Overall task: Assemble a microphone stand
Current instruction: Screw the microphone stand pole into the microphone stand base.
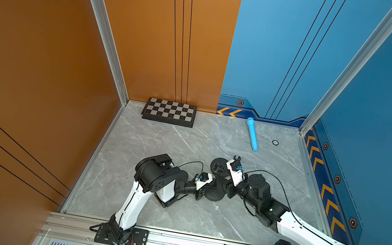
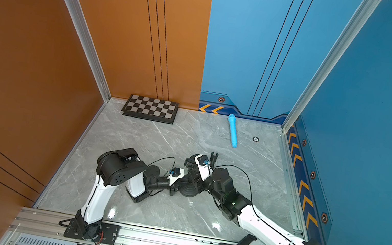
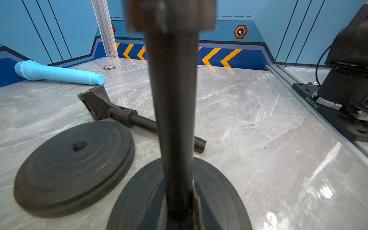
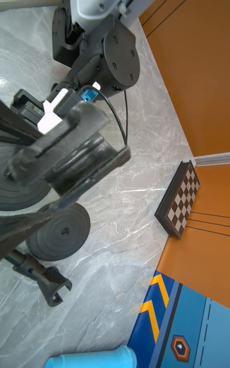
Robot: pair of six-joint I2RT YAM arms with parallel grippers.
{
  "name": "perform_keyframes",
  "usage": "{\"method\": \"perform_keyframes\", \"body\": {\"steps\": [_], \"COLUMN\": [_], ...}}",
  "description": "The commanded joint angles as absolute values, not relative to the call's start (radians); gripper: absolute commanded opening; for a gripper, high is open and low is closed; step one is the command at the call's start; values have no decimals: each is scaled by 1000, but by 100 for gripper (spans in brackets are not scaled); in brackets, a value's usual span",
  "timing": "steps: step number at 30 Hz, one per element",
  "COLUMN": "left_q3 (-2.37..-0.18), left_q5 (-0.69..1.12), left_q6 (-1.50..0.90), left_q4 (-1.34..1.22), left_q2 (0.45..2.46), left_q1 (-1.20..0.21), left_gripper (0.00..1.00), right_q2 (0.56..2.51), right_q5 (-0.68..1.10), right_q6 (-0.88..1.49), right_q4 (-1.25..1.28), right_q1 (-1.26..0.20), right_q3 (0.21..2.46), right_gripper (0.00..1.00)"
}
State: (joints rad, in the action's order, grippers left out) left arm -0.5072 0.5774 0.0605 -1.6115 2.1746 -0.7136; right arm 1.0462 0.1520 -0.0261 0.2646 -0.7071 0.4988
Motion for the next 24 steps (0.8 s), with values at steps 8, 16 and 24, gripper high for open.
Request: {"method": "perform_keyframes", "body": {"steps": [8,16,24], "left_q3": [-485,-484,-487], "left_q5": [582,577,573], "left_q6": [52,53,52], "left_q4": [-1411,-1412,-1411], "left_q2": [2247,2246,2258], "left_q1": [-716,-715,-715], "left_gripper": [22,22,22], "right_q2": [1191,1291,1291], "right_q5": [686,767,454], "right_q6": [-248,-242,-81], "right_q4": [199,214,327], "right_q1": [-513,-515,-588], "right_q3": [585,676,609], "right_gripper": [57,40,0]}}
